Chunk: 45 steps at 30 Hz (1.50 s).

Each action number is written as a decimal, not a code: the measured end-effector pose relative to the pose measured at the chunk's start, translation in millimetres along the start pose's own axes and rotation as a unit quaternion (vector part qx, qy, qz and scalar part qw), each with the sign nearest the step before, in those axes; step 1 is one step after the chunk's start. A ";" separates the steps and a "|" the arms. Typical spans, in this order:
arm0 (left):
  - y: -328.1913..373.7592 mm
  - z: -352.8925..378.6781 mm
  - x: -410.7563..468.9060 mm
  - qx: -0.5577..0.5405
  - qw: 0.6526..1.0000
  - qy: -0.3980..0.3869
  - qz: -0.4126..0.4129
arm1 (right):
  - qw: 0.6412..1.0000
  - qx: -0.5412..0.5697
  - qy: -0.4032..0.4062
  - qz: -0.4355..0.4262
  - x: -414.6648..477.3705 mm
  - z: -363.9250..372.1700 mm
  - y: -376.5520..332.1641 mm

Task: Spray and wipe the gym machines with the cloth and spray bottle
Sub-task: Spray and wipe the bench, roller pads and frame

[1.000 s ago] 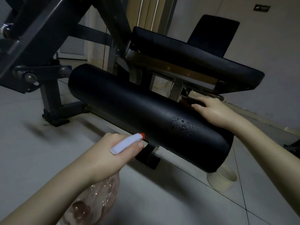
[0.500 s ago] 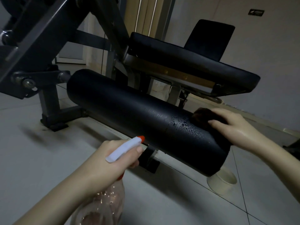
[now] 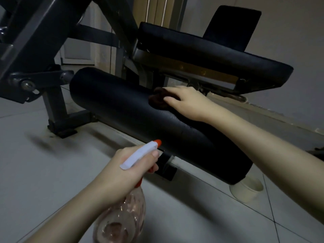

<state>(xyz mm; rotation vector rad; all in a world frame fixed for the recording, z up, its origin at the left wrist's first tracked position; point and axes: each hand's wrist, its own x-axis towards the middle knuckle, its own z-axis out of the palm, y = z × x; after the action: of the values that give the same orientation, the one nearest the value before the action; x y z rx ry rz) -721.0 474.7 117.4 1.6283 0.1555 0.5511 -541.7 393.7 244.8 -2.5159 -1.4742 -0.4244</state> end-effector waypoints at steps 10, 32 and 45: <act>9.1 -10.5 -7.1 0.040 0.998 -0.048 0.017 | 0.988 -0.148 0.020 -0.028 -122.4 -24.8 28.5; 7.5 -21.6 1.9 -0.075 0.995 0.064 -0.003 | 0.964 -0.247 0.060 -0.074 -131.7 18.8 -1.4; 19.8 -15.5 5.6 -0.074 0.993 0.085 0.020 | 0.977 -0.204 0.036 -0.047 -72.2 24.7 -19.3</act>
<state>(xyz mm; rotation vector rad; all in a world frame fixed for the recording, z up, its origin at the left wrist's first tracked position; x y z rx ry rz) -727.2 488.0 138.5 1.4424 0.2041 0.7169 -588.4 351.6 197.4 -2.6976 -1.6212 -0.9099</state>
